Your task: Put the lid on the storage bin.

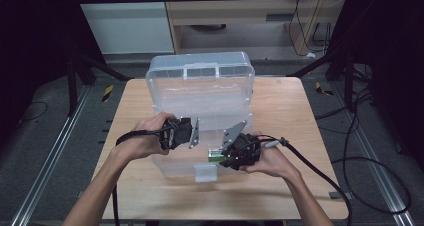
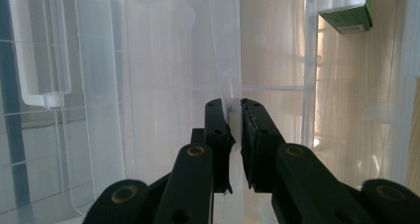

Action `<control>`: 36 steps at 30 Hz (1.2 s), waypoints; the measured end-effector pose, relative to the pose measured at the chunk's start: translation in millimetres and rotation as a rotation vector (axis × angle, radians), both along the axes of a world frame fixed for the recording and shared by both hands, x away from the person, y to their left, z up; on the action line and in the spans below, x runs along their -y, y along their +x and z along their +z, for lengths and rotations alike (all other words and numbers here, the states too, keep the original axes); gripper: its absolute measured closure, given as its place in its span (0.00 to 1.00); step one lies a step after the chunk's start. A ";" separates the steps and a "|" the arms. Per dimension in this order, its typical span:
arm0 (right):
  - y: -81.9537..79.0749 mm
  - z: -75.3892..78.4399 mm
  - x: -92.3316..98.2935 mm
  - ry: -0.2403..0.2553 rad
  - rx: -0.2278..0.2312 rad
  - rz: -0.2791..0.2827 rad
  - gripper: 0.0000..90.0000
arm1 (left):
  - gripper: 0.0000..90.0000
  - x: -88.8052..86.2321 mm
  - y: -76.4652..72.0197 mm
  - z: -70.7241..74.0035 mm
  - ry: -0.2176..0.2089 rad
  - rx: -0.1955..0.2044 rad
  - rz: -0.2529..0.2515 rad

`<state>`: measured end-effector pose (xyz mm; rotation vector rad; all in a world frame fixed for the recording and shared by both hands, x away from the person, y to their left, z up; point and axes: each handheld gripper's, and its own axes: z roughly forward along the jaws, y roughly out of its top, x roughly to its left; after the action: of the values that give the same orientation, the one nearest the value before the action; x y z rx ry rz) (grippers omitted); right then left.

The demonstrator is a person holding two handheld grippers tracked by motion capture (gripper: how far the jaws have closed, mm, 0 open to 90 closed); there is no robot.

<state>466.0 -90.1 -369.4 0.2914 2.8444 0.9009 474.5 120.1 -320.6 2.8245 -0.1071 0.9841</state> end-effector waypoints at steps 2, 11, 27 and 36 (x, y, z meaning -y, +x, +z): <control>0.1 2.8 6.2 0.020 0.000 -0.034 0.73 | 0.91 0.0 -0.1 0.0 0.000 0.000 0.001; -1.1 13.2 33.1 0.144 0.000 -0.148 0.78 | 0.90 -0.1 -0.6 -0.1 0.004 0.003 0.000; 5.6 39.1 66.9 0.367 0.033 -0.283 0.90 | 0.90 -0.4 -3.2 -1.4 0.004 -0.002 -0.001; 18.6 48.1 79.6 0.453 0.084 -0.404 0.91 | 0.90 0.0 -4.0 -2.1 0.001 -0.010 -0.002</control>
<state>484.7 -169.8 -321.3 0.8190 2.3424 1.4006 470.5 120.1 -322.7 2.8296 -0.1092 0.9695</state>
